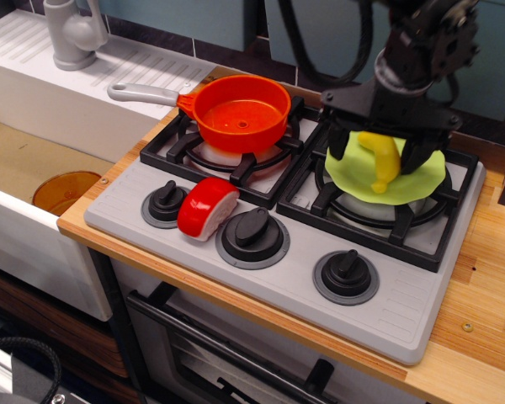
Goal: End effector transition from object to object
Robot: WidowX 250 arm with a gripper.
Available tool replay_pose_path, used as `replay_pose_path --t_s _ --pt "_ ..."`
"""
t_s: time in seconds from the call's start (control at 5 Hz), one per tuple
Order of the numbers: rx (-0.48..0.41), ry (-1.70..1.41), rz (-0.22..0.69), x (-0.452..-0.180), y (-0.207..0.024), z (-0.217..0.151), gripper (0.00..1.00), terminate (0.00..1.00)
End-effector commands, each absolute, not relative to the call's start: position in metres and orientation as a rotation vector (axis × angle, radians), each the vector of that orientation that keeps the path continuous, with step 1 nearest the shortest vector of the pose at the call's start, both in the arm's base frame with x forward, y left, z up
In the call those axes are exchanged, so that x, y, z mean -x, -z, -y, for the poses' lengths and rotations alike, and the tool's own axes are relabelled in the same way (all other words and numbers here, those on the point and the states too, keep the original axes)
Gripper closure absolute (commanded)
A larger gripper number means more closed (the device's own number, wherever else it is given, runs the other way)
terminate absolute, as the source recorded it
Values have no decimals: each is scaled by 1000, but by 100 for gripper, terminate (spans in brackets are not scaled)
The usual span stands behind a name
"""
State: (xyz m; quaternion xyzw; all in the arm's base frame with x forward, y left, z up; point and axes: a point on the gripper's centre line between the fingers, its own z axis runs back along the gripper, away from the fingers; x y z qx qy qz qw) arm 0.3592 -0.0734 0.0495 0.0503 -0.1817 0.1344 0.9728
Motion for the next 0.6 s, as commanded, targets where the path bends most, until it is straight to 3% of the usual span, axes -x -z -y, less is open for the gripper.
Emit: replay_pose_path --t_s 0.0,0.2,0.4 --pt "-59 -283 415 -367 -55 69 0 0" --pt "-59 -283 415 -367 -55 69 0 0" --pt "-59 -283 415 -367 -55 69 0 100"
